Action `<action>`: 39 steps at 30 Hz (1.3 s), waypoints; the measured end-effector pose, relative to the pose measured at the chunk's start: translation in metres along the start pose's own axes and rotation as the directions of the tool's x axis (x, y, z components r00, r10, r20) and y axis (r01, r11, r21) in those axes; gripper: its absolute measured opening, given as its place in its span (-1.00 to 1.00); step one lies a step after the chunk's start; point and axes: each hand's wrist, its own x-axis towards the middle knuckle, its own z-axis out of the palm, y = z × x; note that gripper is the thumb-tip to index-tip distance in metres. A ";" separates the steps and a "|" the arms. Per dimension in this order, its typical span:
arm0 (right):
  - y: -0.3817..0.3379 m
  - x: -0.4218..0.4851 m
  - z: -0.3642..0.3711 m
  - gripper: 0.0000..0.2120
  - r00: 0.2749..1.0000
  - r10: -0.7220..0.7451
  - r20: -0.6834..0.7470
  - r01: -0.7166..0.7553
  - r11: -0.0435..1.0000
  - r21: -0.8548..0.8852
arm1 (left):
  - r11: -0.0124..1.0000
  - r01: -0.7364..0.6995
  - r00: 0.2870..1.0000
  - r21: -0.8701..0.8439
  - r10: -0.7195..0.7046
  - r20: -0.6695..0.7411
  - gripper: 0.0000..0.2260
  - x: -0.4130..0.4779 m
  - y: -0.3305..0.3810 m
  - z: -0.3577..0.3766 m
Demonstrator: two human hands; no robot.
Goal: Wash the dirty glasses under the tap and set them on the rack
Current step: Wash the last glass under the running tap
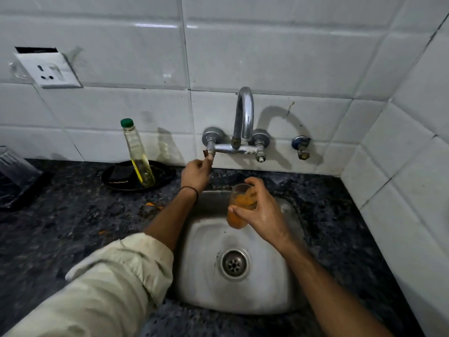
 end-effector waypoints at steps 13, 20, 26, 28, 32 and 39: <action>-0.017 0.009 0.026 -0.71 0.954 -0.292 0.071 0.281 0.783 -0.555 | 0.313 0.646 0.763 -0.696 -0.235 0.602 -0.45 -0.067 -0.080 0.069; -0.024 0.037 0.019 -0.55 0.978 -0.010 0.210 0.096 0.909 -0.405 | 0.230 0.818 0.574 -0.527 -0.299 0.762 -0.52 -0.063 -0.080 0.063; -0.011 0.042 0.004 -0.52 0.938 -0.241 0.249 0.323 0.870 -0.372 | 0.323 0.867 0.475 -0.380 -0.301 0.827 -0.58 -0.053 -0.069 0.060; -0.011 0.042 0.010 -0.54 0.996 -0.034 0.085 0.059 0.947 -0.317 | 0.280 0.800 0.599 -0.531 -0.306 0.740 -0.63 -0.052 -0.065 0.067; -0.007 0.045 0.021 -0.54 0.947 0.319 -0.035 -0.320 0.928 -0.191 | 0.204 0.716 0.697 -0.668 -0.264 0.666 -0.70 -0.058 -0.066 0.067; -0.006 0.035 0.012 -0.56 0.953 -0.117 0.278 0.219 0.904 -0.369 | 0.183 0.872 0.489 -0.454 -0.328 0.808 -0.60 -0.057 -0.072 0.062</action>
